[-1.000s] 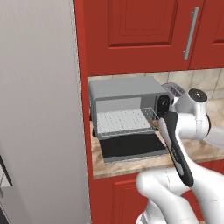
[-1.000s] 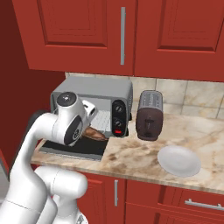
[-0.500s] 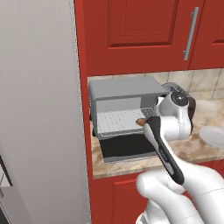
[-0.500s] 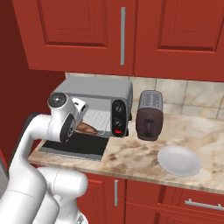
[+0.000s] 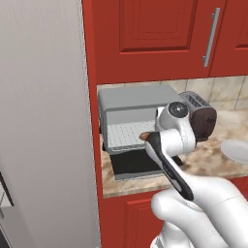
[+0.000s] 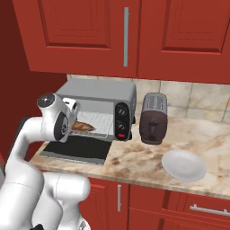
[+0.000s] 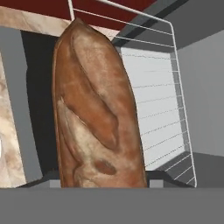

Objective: Pull the toaster oven rack outwards. Pick up the baguette from the plate and place it on the toaster oven rack. Close the toaster oven door fully and set the temperature to the lowest setting.

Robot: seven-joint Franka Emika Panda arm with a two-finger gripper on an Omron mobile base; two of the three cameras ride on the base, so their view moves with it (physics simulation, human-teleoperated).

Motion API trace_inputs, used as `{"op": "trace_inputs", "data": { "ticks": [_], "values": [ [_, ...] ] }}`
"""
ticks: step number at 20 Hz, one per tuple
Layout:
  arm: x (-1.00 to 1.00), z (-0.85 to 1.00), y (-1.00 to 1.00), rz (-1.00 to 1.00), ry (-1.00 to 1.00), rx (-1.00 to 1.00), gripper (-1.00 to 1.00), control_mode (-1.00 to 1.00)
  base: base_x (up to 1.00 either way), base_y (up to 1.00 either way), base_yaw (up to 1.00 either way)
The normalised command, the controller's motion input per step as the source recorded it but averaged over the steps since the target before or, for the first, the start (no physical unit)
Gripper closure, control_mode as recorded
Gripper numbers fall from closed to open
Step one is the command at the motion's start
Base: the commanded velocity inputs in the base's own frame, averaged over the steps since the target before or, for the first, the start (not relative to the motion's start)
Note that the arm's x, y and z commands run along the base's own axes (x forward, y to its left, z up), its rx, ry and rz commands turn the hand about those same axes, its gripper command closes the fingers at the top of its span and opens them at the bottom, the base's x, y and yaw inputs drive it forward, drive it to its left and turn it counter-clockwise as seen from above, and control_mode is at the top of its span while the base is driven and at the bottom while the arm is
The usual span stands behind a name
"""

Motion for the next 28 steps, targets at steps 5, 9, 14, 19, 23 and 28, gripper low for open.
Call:
{"op": "trace_inputs", "data": {
  "ticks": [5,9,14,19,23,28],
  "values": [
    [0.32,0.00,0.07,0.12,0.00,-0.09,1.00,-1.00,0.00,0.00,0.00],
    [0.37,0.00,0.00,0.05,0.00,0.00,1.00,-1.00,0.00,0.00,0.00],
    [0.30,0.00,0.02,0.00,0.00,0.00,1.00,-1.00,0.00,0.00,0.00],
    [0.35,-0.04,0.08,0.00,0.02,0.00,1.00,-1.00,0.00,0.00,0.00],
    [0.34,-0.18,0.03,0.00,0.00,0.00,1.00,-1.00,0.00,0.00,0.00],
    [0.26,-0.28,0.00,0.00,0.01,0.00,1.00,-1.00,0.00,0.00,0.00]
  ]
}}
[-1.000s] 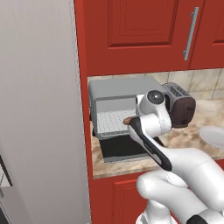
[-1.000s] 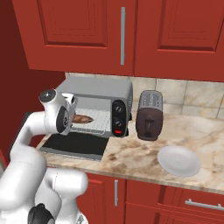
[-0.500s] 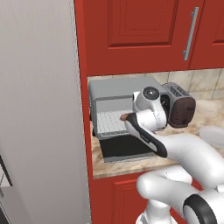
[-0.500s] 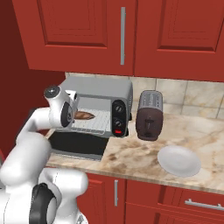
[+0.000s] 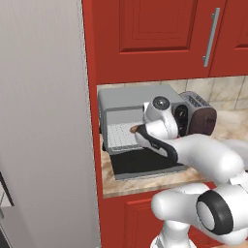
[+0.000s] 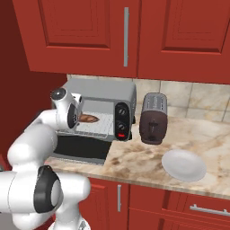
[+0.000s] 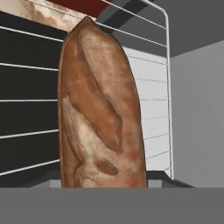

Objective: Pull the toaster oven rack outwards. Pick up the baguette from the plate and place it on the toaster oven rack. Close the toaster oven door fully and set the temperature to the lowest setting.

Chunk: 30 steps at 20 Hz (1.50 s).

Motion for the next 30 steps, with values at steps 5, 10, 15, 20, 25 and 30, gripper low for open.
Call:
{"op": "trace_inputs", "data": {
  "ticks": [5,10,15,20,25,30],
  "values": [
    [0.22,-0.26,0.00,0.00,0.03,0.00,1.00,-1.00,0.00,0.00,0.00],
    [0.22,-0.19,0.00,0.00,0.03,0.00,1.00,-1.00,0.00,0.00,0.00],
    [0.05,-0.09,0.00,0.01,0.06,0.00,1.00,-1.00,0.00,0.00,0.00],
    [0.00,-0.17,0.00,0.00,0.12,0.00,-1.00,-1.00,0.00,0.00,0.00],
    [0.00,-0.01,0.00,0.00,0.00,0.00,-1.00,-1.00,0.00,0.00,0.00],
    [0.00,0.00,0.00,0.00,0.00,0.00,-1.00,-1.00,0.00,0.00,0.00]
  ]
}}
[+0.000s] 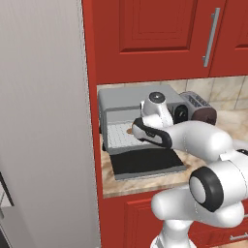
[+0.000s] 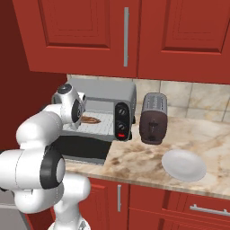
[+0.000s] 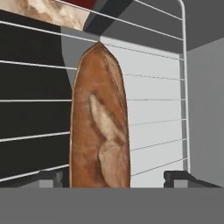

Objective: Pull the toaster oven rack outwards. Pick up the baguette from the plate and place it on the toaster oven rack. Close the toaster oven door fully and set the temperature to the lowest setting.

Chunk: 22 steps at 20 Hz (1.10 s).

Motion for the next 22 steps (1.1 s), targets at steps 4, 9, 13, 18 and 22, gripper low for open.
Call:
{"op": "trace_inputs", "data": {
  "ticks": [4,9,13,18,22],
  "values": [
    [0.00,0.00,0.00,0.00,0.00,0.00,-1.00,-1.00,0.00,0.00,0.00],
    [-0.01,0.09,0.00,0.00,0.00,-0.03,-1.00,-1.00,0.00,0.00,0.00],
    [-0.20,0.53,0.00,-0.02,0.00,-0.02,-1.00,-1.00,0.00,0.00,0.00],
    [-0.43,0.48,0.00,-0.10,0.10,0.01,-1.00,-1.00,0.00,0.00,0.00],
    [-0.41,0.32,-0.03,-0.32,0.20,0.07,-1.00,-1.00,0.00,0.00,0.00]
  ]
}}
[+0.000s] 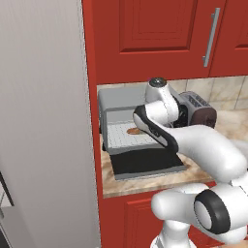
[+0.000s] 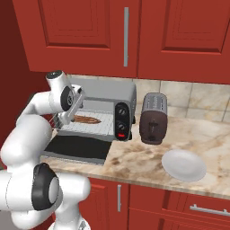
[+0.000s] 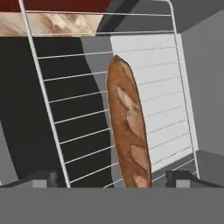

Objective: Pull the toaster oven rack outwards. Pick up the baguette from the plate and place it on the toaster oven rack. Close the toaster oven door fully and set the temperature to the lowest setting.

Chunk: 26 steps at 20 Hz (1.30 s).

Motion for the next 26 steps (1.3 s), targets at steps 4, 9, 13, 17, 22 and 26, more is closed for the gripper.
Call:
{"op": "trace_inputs", "data": {
  "ticks": [4,9,13,17,22,26],
  "values": [
    [-0.25,0.07,-0.06,-0.59,0.20,0.08,-1.00,-1.00,0.00,0.00,0.00],
    [-0.02,-0.09,-0.06,-0.80,0.15,0.09,-1.00,-1.00,0.00,0.00,0.00],
    [-0.01,-0.15,-0.12,-0.90,0.08,0.10,-1.00,-1.00,0.00,0.00,0.00],
    [-0.08,-0.30,-0.26,-0.85,0.03,0.10,-1.00,-1.00,0.00,0.00,0.00],
    [-0.33,-0.44,-0.12,-0.63,0.00,0.10,-1.00,-1.00,0.00,0.00,0.00],
    [-0.03,-0.39,0.00,-0.31,0.00,-0.02,-1.00,-1.00,0.00,0.00,0.00]
  ]
}}
